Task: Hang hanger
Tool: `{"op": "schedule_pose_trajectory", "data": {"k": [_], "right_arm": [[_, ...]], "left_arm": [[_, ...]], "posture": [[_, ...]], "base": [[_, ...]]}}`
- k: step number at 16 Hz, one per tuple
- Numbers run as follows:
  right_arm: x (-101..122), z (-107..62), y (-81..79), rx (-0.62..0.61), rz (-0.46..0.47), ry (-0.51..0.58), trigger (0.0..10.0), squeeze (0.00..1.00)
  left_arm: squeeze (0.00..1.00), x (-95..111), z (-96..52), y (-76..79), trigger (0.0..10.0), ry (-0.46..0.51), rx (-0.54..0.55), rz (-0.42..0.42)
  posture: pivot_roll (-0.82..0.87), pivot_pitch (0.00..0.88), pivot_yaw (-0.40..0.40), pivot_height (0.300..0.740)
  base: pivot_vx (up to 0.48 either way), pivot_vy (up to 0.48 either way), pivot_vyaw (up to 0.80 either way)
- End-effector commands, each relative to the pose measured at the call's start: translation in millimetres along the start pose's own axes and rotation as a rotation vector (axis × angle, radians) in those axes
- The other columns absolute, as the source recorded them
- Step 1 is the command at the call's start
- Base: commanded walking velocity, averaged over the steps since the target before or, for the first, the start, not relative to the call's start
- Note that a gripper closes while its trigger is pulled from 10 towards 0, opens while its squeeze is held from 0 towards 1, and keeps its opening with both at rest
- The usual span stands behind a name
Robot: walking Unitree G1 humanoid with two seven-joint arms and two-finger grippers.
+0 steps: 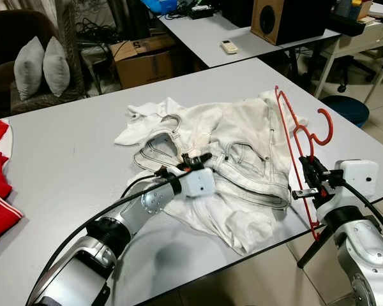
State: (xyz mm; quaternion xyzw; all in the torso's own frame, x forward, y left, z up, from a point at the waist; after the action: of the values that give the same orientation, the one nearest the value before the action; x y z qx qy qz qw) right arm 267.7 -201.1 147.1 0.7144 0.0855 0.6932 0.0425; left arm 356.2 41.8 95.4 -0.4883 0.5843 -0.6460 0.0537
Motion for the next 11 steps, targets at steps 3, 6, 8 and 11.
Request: {"op": "schedule_pose_trajectory", "data": {"k": [3,6,8,11], "right_arm": [[2.8,-1.8,-3.2,0.009,-0.004,0.013,10.0,0.0],[2.6,-1.9,-3.6,0.005,-0.001,0.015,10.0,0.0],[2.9,-1.6,-2.9,0.001,-0.002,0.016,10.0,0.0],[3.9,-0.8,-1.5,-0.003,-0.003,0.02,10.0,0.0]], "left_arm": [[0.0,12.0,-0.1,-12.3,2.0,0.075,0.053,-0.024],[0.0,14.3,-1.6,-10.7,0.0,0.092,0.04,-0.02],[0.0,10.2,-2.7,-10.8,0.0,0.077,0.039,-0.023],[0.0,4.1,-2.9,-26.6,0.0,0.05,0.09,-0.049]], "posture": [[-0.24,0.0,0.107,0.74],[-0.24,0.0,0.112,0.74],[-0.24,0.0,0.113,0.74],[-0.24,0.0,0.11,0.74]], "base": [[0.0,0.0,0.0],[0.0,0.0,0.0],[0.0,0.0,0.0],[0.0,0.0,0.0]]}}
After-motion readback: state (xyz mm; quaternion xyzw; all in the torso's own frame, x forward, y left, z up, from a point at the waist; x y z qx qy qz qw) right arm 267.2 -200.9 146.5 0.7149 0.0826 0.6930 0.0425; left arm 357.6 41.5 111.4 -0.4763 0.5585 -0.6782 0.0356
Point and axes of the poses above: a point about 5 cm out from each wrist's last joint towards the gripper, its own z axis pointing out of the wrist towards the gripper, its own x axis along the axis of the wrist's last joint, y = z × x, the point moved 4 cm from there along z, pointing out of the wrist towards the gripper, and after that the axes turned 1 degree about z, right-handed, at the moved point
